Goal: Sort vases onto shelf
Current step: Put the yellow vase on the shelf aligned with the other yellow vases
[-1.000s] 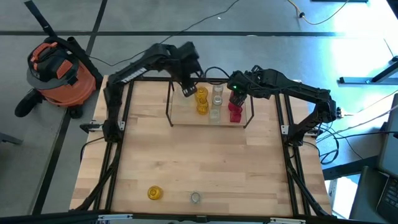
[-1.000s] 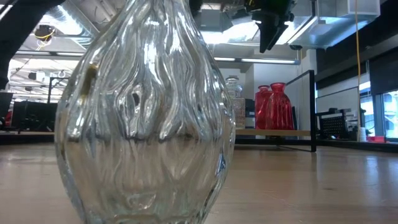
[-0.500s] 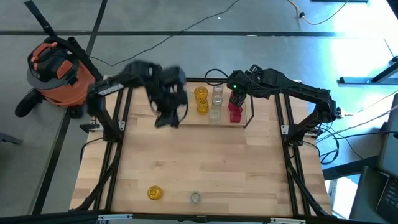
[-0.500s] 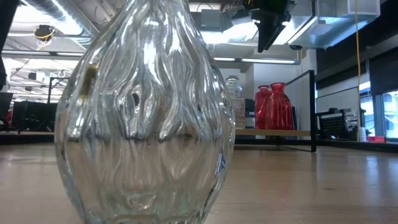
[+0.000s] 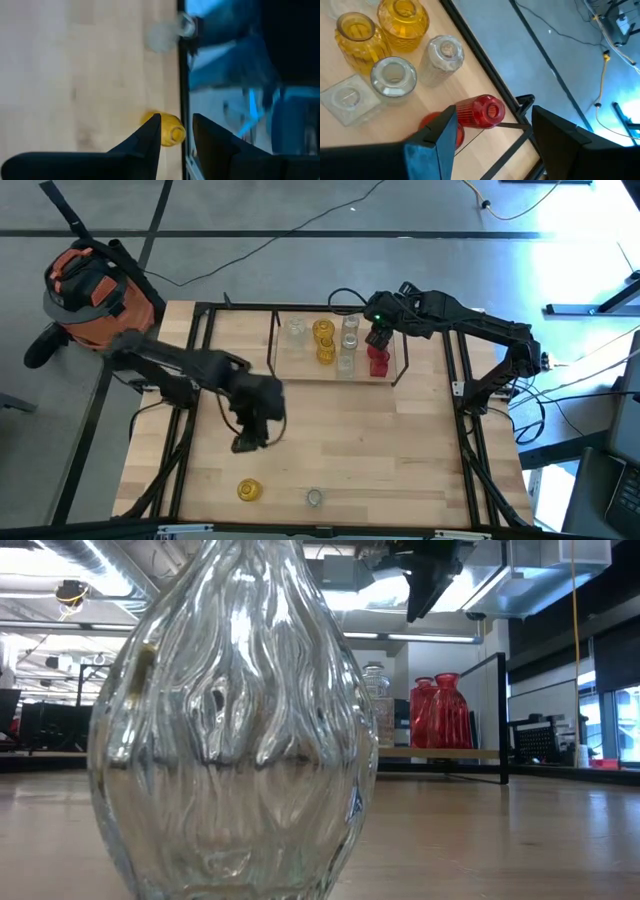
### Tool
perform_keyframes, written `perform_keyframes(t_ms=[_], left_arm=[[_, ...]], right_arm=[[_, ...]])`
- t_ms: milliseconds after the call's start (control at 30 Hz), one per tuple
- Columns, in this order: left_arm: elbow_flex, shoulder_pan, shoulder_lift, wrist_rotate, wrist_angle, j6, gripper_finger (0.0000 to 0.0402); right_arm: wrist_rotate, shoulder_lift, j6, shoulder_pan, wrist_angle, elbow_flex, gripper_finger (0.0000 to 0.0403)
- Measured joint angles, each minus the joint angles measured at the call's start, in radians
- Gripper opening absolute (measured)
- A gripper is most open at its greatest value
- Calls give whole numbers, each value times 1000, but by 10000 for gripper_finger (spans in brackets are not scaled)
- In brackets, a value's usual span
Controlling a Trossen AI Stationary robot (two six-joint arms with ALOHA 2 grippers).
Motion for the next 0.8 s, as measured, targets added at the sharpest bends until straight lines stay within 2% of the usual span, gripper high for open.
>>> perform_keyframes(t_ms=[167,233,367,467,567,800], left_arm=[[-227,-90,-88,-10,97,-179,105],[-315,-138,-123,-17,213,-254,105],[-463,-270,-132,-147,446,-412,105],[-515,-349,-137,-289,550,-509,105],[-548,-410,-131,-373,530,-608,105],[-582,-459,-121,-402,542,-692,105]], right_arm=[[-37,0,-2,0,-1,0,211],[-37,0,-15,0,-1,0,211],[-41,0,-41,0,-7,0,211],[-43,0,-41,0,-32,0,211],[-44,0,-49,0,-31,0,211],[-43,0,-124,0,29,0,211]])
